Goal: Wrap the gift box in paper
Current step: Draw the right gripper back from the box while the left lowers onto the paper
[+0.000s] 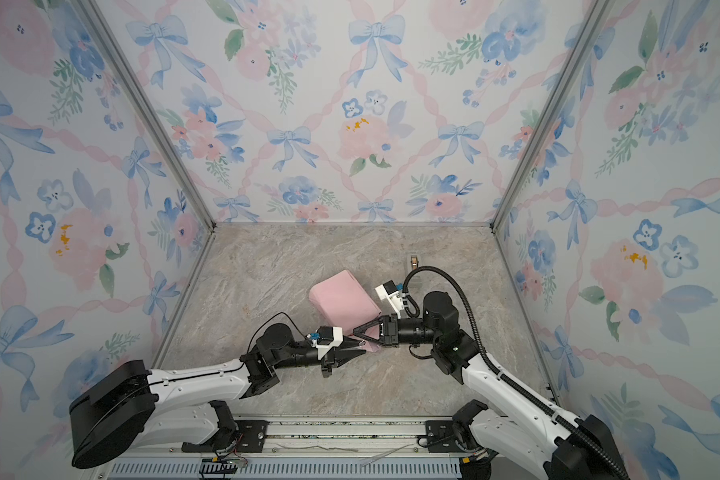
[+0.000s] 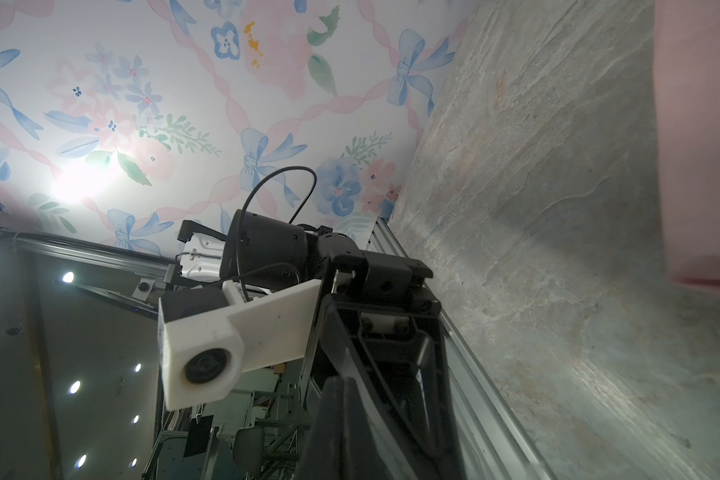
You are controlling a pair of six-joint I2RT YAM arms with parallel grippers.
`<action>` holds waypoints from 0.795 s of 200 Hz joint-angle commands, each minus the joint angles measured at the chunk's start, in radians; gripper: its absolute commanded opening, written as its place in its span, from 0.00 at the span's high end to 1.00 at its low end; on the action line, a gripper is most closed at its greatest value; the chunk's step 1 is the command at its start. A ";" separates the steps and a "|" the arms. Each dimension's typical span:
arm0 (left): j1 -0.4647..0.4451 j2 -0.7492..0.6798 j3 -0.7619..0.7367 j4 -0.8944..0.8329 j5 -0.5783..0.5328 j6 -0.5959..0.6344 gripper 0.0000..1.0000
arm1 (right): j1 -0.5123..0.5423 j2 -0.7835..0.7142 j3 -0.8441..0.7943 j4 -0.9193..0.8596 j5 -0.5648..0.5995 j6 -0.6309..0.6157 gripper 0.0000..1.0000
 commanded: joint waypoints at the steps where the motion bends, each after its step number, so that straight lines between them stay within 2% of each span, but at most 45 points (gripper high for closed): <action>1: 0.005 -0.039 -0.012 -0.046 -0.064 0.054 0.65 | -0.030 -0.033 0.023 -0.033 0.040 -0.059 1.00; 23: 0.006 -0.073 -0.019 -0.080 -0.119 0.103 0.58 | -0.065 -0.049 0.021 -0.032 0.067 -0.067 1.00; 65: 0.006 -0.129 -0.029 -0.162 -0.211 0.197 0.53 | -0.160 -0.073 -0.013 0.052 0.107 -0.021 1.00; 107: -0.003 -0.134 -0.001 -0.309 -0.252 0.319 0.53 | -0.271 -0.098 -0.051 0.117 0.114 0.030 1.00; 126: -0.045 -0.097 0.035 -0.424 -0.313 0.440 0.54 | -0.343 -0.132 -0.066 0.044 0.117 0.006 1.00; 143: -0.095 -0.039 0.070 -0.511 -0.379 0.545 0.55 | -0.418 -0.173 -0.068 -0.112 0.132 -0.077 1.00; 159: -0.126 0.022 0.100 -0.554 -0.429 0.594 0.57 | -0.488 -0.207 -0.064 -0.254 0.135 -0.162 1.00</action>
